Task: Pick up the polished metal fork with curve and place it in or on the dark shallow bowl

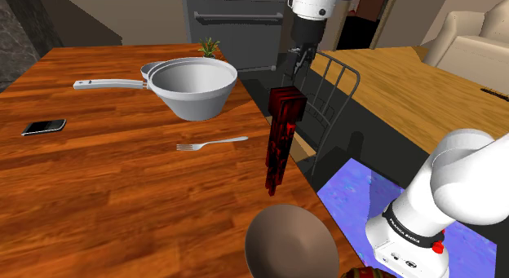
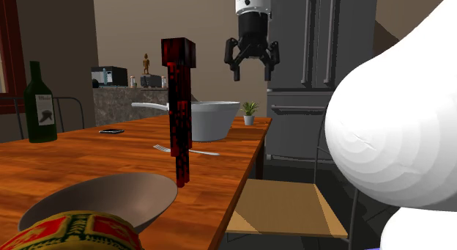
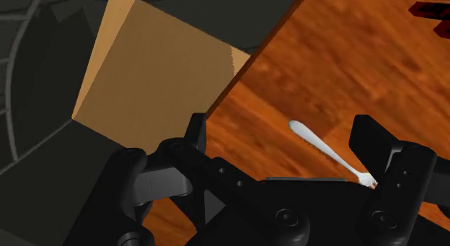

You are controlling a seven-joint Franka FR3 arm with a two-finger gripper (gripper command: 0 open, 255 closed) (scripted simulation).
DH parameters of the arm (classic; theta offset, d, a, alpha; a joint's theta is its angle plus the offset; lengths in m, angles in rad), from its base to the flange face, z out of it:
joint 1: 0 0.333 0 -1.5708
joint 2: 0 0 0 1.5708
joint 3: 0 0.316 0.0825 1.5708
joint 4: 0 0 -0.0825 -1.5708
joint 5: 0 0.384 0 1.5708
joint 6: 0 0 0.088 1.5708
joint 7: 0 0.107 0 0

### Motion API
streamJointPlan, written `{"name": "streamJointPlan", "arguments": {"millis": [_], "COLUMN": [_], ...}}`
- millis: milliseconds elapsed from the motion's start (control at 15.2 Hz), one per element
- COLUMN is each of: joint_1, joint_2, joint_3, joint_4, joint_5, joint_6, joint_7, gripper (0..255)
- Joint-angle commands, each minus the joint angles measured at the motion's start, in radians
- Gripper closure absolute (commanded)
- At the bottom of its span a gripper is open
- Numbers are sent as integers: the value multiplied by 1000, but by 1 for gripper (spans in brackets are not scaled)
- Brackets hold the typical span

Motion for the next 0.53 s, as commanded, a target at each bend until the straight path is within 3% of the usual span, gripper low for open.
{"name": "streamJointPlan", "arguments": {"millis": [0, 462], "joint_1": [16, 65], "joint_2": [67, 293], "joint_3": [5, 34], "joint_4": [13, 109], "joint_5": [4, 13], "joint_6": [56, 185], "joint_7": [-34, -144], "gripper": [0, 0]}}
